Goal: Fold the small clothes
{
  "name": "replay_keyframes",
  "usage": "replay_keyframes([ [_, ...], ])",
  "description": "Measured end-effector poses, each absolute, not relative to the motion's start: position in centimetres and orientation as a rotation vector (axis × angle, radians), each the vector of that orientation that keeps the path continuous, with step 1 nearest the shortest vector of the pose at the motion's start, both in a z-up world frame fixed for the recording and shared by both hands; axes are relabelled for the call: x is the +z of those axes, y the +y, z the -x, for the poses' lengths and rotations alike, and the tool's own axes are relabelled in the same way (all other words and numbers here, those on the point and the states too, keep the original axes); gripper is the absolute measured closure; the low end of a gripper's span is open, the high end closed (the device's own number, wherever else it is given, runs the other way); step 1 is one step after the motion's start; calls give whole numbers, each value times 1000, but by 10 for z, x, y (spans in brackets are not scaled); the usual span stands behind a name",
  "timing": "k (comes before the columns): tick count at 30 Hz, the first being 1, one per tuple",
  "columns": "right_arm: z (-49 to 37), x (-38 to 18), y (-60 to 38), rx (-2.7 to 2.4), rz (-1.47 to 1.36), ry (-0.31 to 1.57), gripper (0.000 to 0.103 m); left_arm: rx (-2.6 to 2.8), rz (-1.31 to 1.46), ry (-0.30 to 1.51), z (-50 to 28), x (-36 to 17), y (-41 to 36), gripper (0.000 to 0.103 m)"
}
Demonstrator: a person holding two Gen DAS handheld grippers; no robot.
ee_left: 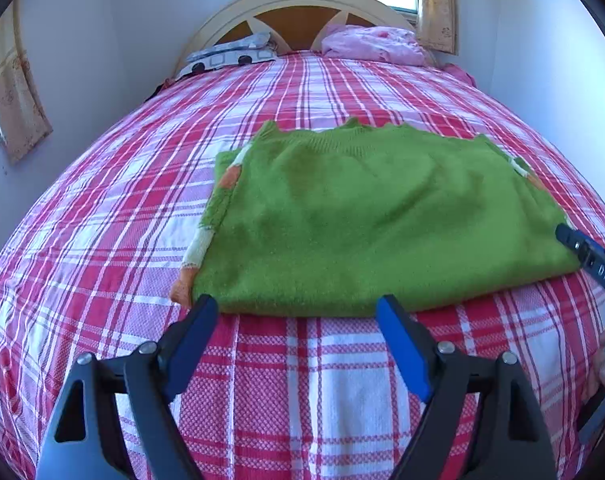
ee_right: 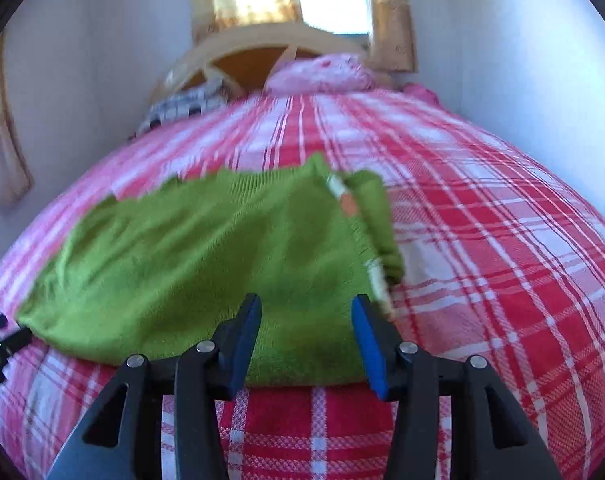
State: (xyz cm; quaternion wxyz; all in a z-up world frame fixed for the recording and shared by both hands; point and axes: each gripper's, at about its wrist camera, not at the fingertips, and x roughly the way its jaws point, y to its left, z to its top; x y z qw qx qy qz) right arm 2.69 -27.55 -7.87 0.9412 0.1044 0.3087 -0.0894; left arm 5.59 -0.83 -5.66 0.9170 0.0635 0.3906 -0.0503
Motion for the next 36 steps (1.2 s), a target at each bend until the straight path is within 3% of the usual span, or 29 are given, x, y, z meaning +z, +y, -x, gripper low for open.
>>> replay_keyframes([
  [4, -29, -82, -287, -190, -275, 647, 55, -99, -141, 821, -55, -58, -10, 18],
  [8, -31, -85, -288, -186, -284, 658, 54, -78, -139, 835, -54, -62, -4, 9],
  [18, -35, -89, -290, -175, -296, 673, 54, -22, -82, 882, -68, -72, 10, 9],
  [24, -35, -91, -289, -164, -305, 680, 54, -105, 294, 868, -71, -71, 51, 9],
  [27, -36, -93, -290, -159, -311, 683, 54, -98, 468, 856, -70, -77, 64, 16],
  [36, -39, -94, -289, -150, -312, 693, 54, -102, 519, 854, -107, -92, 43, 16],
])
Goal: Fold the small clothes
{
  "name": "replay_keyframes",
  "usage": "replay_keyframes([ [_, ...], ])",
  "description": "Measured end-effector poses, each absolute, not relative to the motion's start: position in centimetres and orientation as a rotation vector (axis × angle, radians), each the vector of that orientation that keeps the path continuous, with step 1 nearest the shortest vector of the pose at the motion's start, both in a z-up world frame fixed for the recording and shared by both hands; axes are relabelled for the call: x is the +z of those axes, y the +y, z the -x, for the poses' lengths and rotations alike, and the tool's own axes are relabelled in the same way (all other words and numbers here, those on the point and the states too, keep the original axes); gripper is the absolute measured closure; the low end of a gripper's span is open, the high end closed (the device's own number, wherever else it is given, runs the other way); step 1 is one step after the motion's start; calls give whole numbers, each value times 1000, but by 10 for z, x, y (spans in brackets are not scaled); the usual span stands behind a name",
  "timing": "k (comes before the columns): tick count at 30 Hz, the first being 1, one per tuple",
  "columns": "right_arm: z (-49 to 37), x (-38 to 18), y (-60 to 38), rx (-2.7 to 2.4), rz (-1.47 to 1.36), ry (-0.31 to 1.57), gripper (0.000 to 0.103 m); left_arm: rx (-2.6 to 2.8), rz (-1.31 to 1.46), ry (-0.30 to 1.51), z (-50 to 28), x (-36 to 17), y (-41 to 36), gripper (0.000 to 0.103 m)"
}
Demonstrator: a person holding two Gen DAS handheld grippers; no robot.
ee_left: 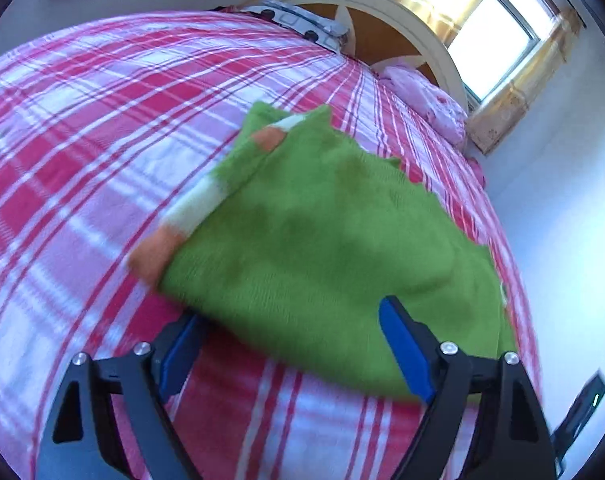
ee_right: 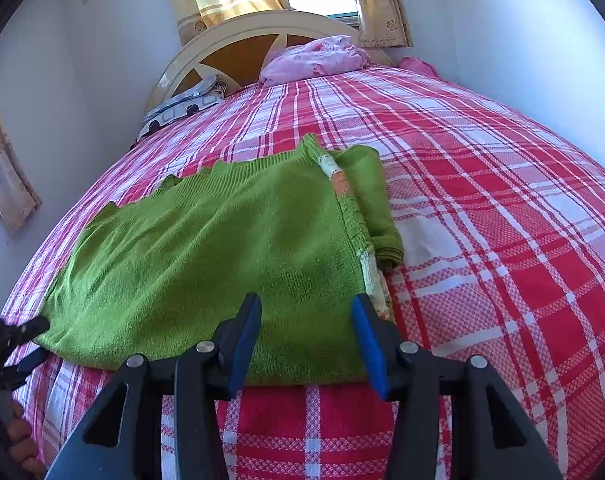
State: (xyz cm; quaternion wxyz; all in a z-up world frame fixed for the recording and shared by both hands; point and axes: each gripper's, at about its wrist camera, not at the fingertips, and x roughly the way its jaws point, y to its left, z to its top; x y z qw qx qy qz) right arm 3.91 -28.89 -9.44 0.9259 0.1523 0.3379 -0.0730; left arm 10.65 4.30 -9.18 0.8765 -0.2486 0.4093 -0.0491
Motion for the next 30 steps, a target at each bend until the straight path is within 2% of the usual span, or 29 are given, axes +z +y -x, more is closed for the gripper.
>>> replay_keyframes([
  [2, -39, -94, -289, -150, -312, 693, 54, -99, 562, 846, -120, -92, 49, 20],
  [4, -39, -95, -289, -150, -312, 694, 54, -102, 568, 847, -127, -93, 51, 45],
  [5, -39, -95, -289, -149, -313, 694, 54, -99, 548, 855, -128, -96, 52, 74],
  [6, -39, -95, -289, -150, -313, 694, 54, -108, 535, 873, -132, -100, 53, 84],
  [11, -39, -96, -287, -152, -306, 700, 54, -137, 563, 857, -126, -107, 60, 83],
  [17, -41, -96, -285, -156, -296, 710, 54, -100, 421, 827, -116, -90, 51, 88],
  [21, -42, -97, -284, -162, -284, 719, 53, -53, 347, 835, -116, -93, 49, 80],
  [27, -43, -96, -283, -172, -268, 724, 53, -94, 442, 831, -119, -102, 63, 78],
  [30, -45, -95, -281, -163, -263, 732, 48, -123, 481, 827, -117, -106, 68, 76],
])
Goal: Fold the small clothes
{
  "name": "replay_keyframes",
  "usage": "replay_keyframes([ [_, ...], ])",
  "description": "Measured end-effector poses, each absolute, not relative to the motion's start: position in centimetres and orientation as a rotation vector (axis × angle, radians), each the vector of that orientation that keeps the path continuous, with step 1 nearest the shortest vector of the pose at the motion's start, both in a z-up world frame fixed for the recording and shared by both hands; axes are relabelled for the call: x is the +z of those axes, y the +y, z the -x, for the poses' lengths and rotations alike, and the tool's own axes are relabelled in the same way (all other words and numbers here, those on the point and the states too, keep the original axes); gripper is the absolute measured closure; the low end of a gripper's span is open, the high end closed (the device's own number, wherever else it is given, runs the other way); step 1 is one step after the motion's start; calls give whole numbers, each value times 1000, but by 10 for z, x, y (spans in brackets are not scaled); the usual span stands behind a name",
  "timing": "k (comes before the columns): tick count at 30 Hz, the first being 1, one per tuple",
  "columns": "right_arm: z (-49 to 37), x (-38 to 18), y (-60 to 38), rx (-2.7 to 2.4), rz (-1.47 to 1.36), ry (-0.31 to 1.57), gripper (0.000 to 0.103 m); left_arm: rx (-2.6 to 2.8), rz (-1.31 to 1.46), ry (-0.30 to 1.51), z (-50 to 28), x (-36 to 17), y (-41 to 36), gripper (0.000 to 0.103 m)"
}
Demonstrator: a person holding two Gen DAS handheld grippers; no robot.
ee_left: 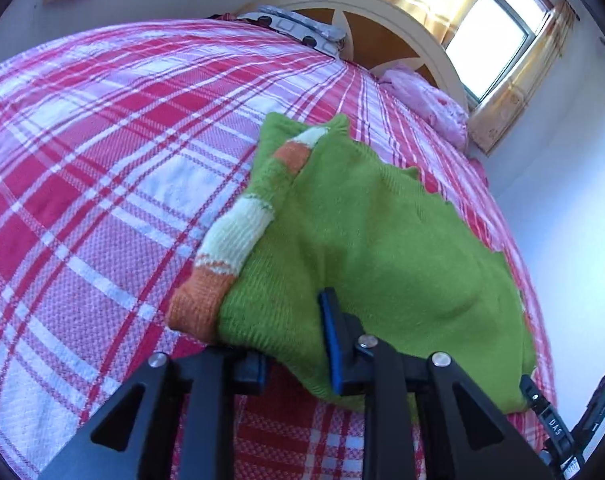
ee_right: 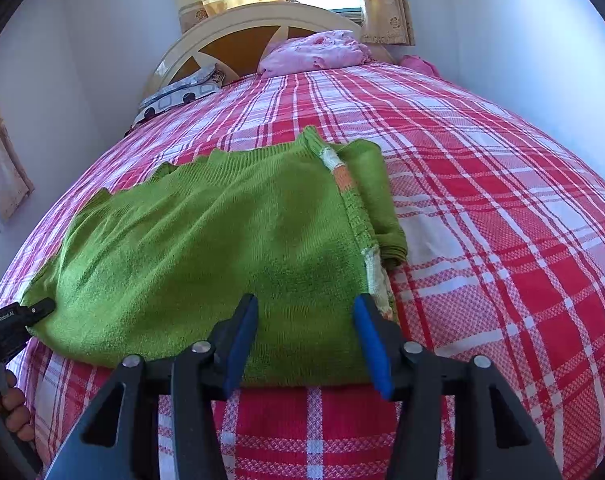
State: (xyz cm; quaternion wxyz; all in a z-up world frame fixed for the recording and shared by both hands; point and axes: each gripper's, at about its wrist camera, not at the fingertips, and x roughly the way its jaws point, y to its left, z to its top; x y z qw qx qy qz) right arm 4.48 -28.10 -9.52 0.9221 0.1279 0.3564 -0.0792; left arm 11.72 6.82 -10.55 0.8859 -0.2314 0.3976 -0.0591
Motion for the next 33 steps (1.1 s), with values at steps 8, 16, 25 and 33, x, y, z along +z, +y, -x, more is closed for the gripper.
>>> replay_keyframes([
  [8, -31, -49, -262, -195, -208, 610, 46, -165, 541, 809, -117, -109, 75, 76],
  [16, -86, -23, -178, 69, -144, 682, 46, -198, 603, 790, -114, -112, 83, 76],
  [25, -200, -26, -60, 297, -131, 815, 33, -262, 704, 752, -110, -115, 94, 75],
  [33, -278, -63, 34, 395, 66, 989, 32, -250, 684, 753, -109, -113, 90, 75],
])
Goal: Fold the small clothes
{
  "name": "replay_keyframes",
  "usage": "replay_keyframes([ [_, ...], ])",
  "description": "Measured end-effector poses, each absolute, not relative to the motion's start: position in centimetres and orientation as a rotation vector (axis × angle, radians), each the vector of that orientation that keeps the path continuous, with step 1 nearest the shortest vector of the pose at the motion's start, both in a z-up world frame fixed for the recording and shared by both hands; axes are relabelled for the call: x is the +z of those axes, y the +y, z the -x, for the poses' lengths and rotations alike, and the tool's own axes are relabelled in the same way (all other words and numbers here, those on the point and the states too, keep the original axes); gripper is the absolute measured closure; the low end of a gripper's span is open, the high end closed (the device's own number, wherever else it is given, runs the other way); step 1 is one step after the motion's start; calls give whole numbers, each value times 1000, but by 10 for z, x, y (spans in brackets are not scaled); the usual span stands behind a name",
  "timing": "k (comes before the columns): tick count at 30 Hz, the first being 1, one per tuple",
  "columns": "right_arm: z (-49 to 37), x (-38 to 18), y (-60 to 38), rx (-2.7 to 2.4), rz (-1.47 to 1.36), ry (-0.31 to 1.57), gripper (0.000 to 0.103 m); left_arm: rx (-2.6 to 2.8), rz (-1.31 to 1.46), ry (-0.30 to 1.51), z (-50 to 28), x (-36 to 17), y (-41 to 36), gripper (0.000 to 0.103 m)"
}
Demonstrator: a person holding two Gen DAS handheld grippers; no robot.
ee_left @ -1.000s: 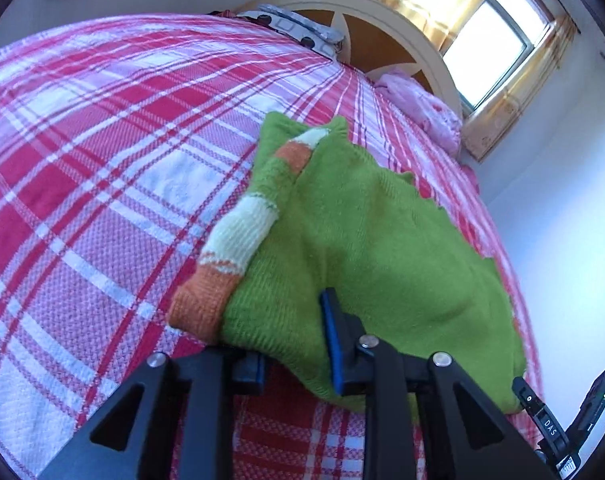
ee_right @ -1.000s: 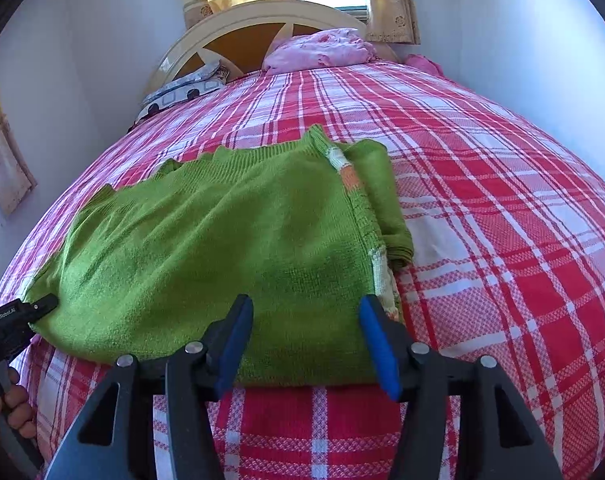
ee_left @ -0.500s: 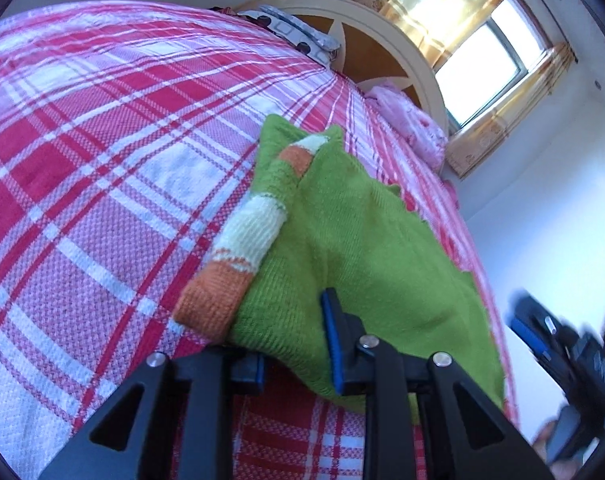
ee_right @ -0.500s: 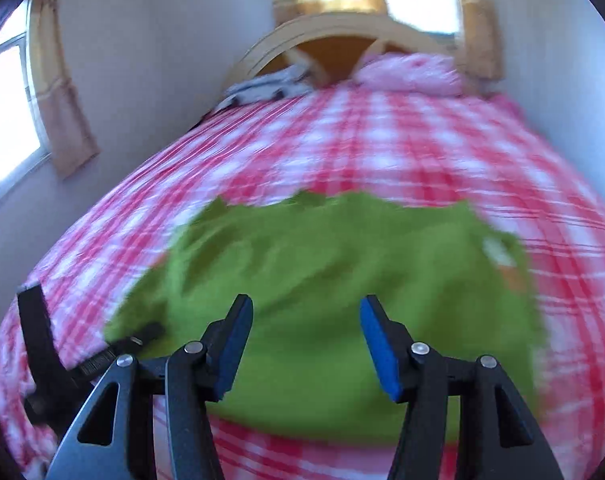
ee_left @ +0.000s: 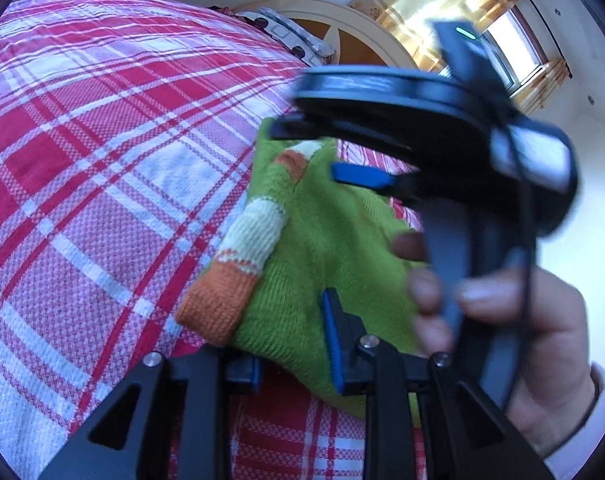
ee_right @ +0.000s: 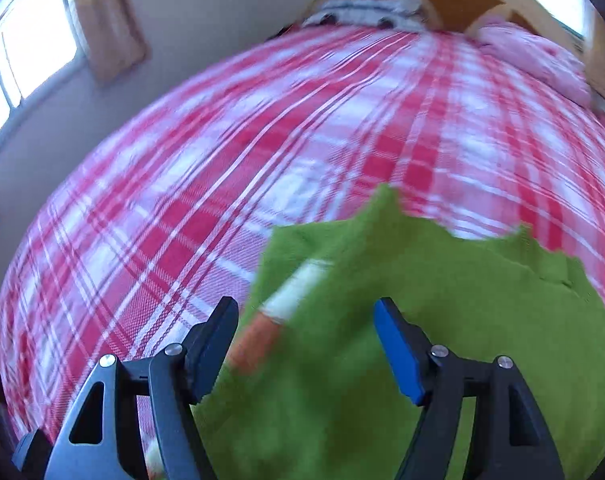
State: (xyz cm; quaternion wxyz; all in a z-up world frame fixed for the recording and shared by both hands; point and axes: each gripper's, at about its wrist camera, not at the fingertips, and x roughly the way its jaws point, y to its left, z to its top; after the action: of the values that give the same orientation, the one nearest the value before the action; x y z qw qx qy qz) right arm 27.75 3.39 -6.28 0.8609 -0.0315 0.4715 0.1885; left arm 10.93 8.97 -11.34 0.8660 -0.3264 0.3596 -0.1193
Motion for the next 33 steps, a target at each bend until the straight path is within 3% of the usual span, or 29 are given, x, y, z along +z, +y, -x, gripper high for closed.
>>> replay_keyframes([
  [2, -282, -72, 54, 426, 132, 1013, 28, -250, 683, 753, -110, -113, 89, 75],
  [5, -283, -86, 81, 446, 277, 1023, 12, -250, 685, 754, -109, -112, 89, 75],
  [7, -275, -94, 96, 433, 418, 998, 12, -249, 684, 754, -109, -111, 88, 75],
  [13, -277, -95, 89, 446, 390, 1010, 13, -250, 686, 754, -110, -110, 88, 75],
  [15, -274, -94, 88, 445, 384, 1005, 19, -251, 688, 753, -109, -109, 89, 75],
  [17, -274, -89, 80, 420, 367, 994, 48, -252, 688, 752, -107, -108, 90, 75],
  [20, -286, -84, 63, 399, 283, 1000, 78, -254, 688, 752, -106, -109, 92, 75],
  [23, -290, -80, 39, 423, 113, 1023, 88, -255, 685, 755, -108, -109, 94, 75],
  [28, -283, -73, 3, 442, -150, 1019, 91, -257, 652, 778, -111, -105, 90, 75],
  [33, -269, -68, -49, 445, -386, 982, 91, -212, 442, 800, -116, -87, 66, 82],
])
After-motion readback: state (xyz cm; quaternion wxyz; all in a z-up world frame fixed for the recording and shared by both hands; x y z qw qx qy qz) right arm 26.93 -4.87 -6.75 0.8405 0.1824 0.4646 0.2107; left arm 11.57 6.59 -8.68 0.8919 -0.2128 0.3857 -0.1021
